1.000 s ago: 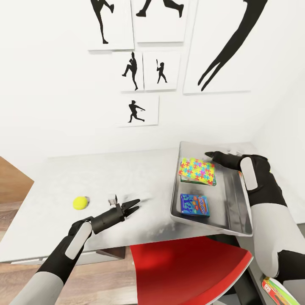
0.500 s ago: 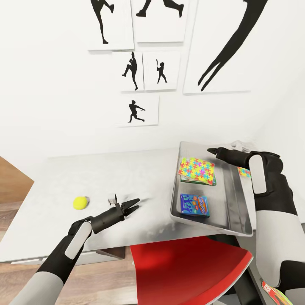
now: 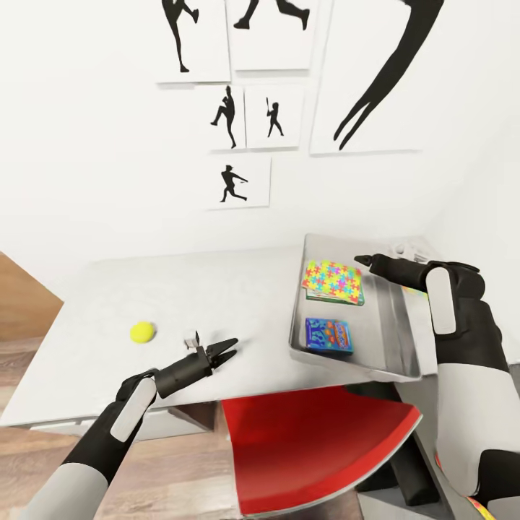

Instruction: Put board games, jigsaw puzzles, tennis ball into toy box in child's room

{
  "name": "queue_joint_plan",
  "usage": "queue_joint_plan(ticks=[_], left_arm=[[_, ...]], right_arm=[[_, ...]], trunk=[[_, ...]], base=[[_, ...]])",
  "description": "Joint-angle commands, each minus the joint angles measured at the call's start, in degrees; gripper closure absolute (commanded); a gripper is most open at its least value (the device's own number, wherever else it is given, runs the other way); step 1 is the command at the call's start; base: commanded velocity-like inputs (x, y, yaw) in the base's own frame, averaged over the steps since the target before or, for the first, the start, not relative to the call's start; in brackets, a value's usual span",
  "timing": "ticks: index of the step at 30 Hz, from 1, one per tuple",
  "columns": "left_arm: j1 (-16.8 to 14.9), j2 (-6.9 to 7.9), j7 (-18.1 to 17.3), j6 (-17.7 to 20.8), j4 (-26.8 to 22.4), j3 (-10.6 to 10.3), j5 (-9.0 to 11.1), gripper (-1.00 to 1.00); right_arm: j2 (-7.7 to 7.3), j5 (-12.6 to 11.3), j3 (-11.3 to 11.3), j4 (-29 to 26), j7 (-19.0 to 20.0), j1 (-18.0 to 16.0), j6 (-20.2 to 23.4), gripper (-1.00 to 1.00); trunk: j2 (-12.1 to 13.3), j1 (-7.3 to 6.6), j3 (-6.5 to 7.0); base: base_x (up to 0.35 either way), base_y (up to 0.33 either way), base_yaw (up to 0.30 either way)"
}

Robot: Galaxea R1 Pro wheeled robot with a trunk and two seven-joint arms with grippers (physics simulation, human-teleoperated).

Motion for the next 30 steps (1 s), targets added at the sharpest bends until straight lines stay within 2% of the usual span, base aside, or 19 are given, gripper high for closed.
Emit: queue_joint_plan(ticks=[1, 9, 20, 30], left_arm=[[-0.04, 0.07, 0.05, 0.36, 0.01, -0.14, 0.44, -1.00], [-0.04, 0.07, 0.00, 0.31, -0.66, -0.01, 0.44, -1.00], [-0.04, 0.07, 0.10, 0.36, -3.42, -0.10, 0.44, -1.00], [-0.04, -0.13, 0.38, 0.48, -8.67, -0.46, 0.43, -1.00]], right_arm=[[0.03, 0.36, -0.09, -0.03, 0.39, -0.06, 0.28, -1.00], [0.03, 0.42, -0.18, -0.11, 0.37, 0.02, 0.37, -1.00], [0.03, 0.51, -0.30, -0.49, 0.34, 0.04, 0.40, -1.00], [0.03, 0.55, -2.47, -3.24, 0.29, 0.04, 0.47, -1.00]], trunk=[[-0.11, 0.01, -0.05], [-0.11, 0.01, 0.51], [-0.11, 0.01, 1.47], [-0.11, 0.01, 2.20]], base=[[-0.273, 0.000, 0.000], [-0.217, 0.000, 0.000], [-0.054, 0.000, -0.004], [-0.009, 0.000, -0.147]])
